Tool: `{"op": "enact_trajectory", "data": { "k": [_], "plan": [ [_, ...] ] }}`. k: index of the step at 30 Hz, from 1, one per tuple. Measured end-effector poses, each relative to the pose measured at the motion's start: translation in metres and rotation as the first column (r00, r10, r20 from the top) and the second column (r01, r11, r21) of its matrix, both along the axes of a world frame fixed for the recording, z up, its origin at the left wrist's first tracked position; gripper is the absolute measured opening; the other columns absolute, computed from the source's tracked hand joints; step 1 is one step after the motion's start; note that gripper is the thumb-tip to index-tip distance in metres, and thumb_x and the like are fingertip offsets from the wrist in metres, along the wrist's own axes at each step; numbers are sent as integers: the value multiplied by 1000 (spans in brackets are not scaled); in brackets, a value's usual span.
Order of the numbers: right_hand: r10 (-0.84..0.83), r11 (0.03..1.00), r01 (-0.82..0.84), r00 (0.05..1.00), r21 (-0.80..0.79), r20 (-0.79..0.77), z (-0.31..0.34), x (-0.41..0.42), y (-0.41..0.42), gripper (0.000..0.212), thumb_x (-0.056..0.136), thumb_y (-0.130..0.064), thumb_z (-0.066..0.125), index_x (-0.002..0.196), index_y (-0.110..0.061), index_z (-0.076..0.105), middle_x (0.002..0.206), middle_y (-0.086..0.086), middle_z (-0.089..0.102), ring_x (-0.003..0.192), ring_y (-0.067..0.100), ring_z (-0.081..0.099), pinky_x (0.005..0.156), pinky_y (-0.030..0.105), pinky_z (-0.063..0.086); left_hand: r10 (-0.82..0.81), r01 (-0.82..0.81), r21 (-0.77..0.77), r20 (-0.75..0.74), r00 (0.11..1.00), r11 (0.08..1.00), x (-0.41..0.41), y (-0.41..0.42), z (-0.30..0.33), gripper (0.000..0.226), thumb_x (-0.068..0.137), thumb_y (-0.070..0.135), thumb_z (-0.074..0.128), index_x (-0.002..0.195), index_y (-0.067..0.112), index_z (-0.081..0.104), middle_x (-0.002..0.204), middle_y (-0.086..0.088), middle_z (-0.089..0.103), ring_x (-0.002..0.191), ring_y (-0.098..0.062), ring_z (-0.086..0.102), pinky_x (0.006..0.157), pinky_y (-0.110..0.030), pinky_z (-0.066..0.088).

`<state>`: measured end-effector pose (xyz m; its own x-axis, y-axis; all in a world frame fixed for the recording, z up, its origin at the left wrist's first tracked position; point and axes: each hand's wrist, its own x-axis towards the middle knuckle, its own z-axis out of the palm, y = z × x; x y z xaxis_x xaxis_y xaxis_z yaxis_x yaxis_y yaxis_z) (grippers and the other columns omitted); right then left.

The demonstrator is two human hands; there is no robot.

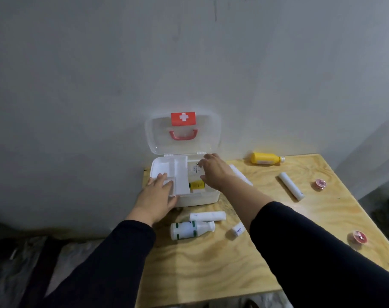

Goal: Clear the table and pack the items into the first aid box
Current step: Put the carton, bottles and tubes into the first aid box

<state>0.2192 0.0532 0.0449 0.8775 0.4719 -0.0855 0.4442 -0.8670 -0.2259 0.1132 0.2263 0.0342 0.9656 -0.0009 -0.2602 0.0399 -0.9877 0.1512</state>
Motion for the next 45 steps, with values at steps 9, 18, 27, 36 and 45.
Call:
{"op": "enact_trajectory", "data": {
  "k": [9, 18, 27, 36, 45],
  "plan": [
    [-39, 989, 59, 989, 133, -143, -21, 6, 22, 41, 86, -15, 66, 127, -16, 59, 134, 5, 47, 127, 24, 44, 112, 35, 35, 24, -24, -3, 7, 1000, 1000, 1, 0, -1, 58, 99, 50, 37, 150, 22, 32, 164, -2, 10, 150, -32, 11, 119, -40, 20],
    [-21, 985, 36, 996, 167, -91, 0, 8, 0, 39, 89, -16, 62, 128, -16, 58, 139, 5, 52, 133, 23, 41, 112, 32, 32, 6, -6, 46, 4, 1000, 999, 10, 1, 16, 67, 90, 60, 46, 141, 17, 40, 146, -6, 45, 129, -25, 48, 102, -38, 43],
    [-147, 982, 154, 987, 114, -62, 32, 9, -79, 34, 88, -18, 59, 122, -17, 62, 127, 10, 61, 121, 27, 53, 101, 33, 42, -121, 119, -44, -45, 992, 992, 64, -59, 72, 47, 95, 49, 42, 132, 22, 54, 135, -3, 58, 119, -26, 56, 98, -39, 47],
    [-338, 936, 347, 932, 54, -132, 23, 37, -187, 36, 85, -16, 61, 120, -18, 64, 127, 8, 62, 119, 25, 55, 99, 31, 45, -191, 169, -187, -104, 976, 968, 118, -160, 56, 39, 91, 41, 48, 123, 22, 61, 124, -1, 63, 107, -24, 61, 92, -38, 51],
    [-357, 925, 375, 914, 66, -191, -24, 111, -240, 46, 85, -4, 54, 129, -16, 50, 132, 10, 54, 123, 28, 49, 92, 31, 44, -140, 105, -183, -188, 972, 977, 172, -215, 12, 44, 91, 51, 47, 125, 26, 59, 130, 4, 61, 114, -21, 59, 96, -39, 50]
  ]
}}
